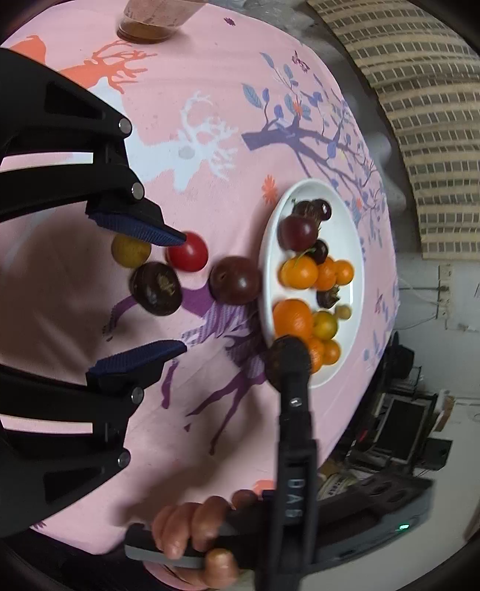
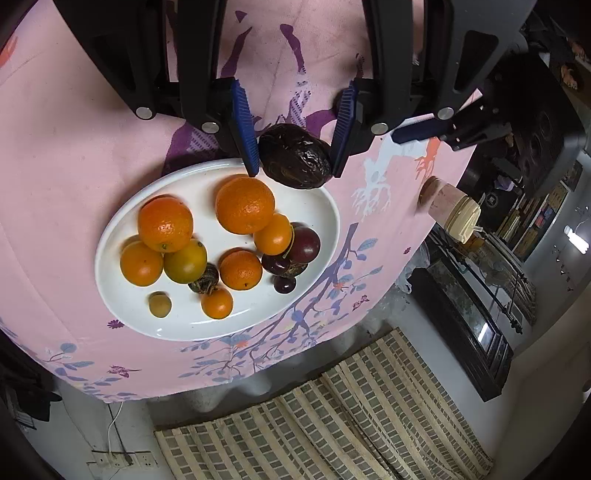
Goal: Organize fruits
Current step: 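Grasp a passion fruit with the right tool while the left tool grasps a dark plum, then place the passion fruit on the plate with the right tool while the left tool places the plum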
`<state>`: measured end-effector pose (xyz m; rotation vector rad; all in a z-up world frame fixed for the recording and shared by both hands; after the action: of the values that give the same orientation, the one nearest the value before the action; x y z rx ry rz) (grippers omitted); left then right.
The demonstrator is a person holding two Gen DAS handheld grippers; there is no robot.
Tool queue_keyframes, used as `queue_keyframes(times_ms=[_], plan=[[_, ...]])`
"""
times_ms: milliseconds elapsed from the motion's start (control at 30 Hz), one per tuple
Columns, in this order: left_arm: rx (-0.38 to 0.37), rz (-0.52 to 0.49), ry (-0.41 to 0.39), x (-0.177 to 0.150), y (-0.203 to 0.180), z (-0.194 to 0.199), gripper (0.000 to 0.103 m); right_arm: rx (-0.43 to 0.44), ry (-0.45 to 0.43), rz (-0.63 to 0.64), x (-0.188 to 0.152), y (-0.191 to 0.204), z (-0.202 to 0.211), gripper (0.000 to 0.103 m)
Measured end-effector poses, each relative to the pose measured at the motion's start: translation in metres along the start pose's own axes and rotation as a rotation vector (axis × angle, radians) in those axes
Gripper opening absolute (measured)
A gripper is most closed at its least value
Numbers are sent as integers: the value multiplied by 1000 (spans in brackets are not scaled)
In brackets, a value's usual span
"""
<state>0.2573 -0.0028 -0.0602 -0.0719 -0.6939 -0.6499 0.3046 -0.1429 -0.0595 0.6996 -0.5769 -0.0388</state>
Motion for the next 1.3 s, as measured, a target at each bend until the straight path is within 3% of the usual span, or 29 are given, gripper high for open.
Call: queue_keyframes(times_ms=[300,467,567,767,1033,1300], plan=[[-39,10,44,-5,2,-19,45,-8,-9,20,-3,4,3,40],[-33,-49,66,-1,-5,-28,45,-7,-11,22,-4,5,4,40],[-76,-65,147,1,-8,-43,45,-9,-11,22,-4,6,5,40],[-122,-68,175,2,-1,-44,36,-3,-10,19,-4,5,9,40],[-134,9,141,-4,-3,-35,36,-13,-33,56,-6,11,13,40],[-134,72,-24,13,6,5,36,-41,-78,121,-9,20,19,40]])
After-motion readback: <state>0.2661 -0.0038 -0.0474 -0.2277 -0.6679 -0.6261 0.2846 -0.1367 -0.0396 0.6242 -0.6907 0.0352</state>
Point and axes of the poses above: each gripper's, at about its wrist camera, not at the fingertips, and z roughly against the way its jaws point, y to its left, x to its top, the point moved 4 cm from there along -z, roughly the way its jaws point, and after that the axes turned 15 degrees about -z, right-handed, at the moved point
